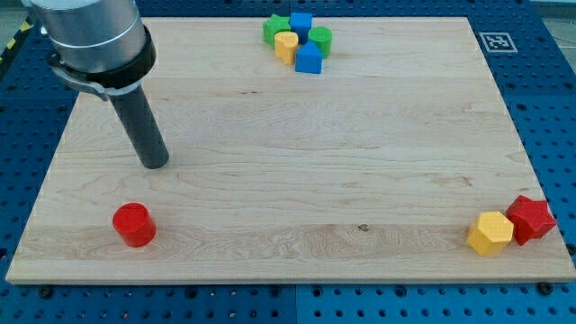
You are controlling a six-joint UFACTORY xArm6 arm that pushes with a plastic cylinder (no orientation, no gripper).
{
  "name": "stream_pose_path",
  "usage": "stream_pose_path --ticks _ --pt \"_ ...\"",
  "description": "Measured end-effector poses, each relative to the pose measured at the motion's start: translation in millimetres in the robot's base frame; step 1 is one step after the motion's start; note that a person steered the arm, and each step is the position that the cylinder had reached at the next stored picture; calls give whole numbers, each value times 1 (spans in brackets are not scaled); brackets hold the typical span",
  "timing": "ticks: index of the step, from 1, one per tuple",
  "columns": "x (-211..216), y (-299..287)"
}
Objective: Move red circle upwards
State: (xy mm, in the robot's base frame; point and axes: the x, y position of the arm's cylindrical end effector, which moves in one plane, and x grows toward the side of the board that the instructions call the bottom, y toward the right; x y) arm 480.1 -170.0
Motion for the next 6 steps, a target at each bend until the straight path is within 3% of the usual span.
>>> stream_pose_path --ticks 2,4,6 --pt "-18 -53" --pt "69 -80" --pt "138 -52"
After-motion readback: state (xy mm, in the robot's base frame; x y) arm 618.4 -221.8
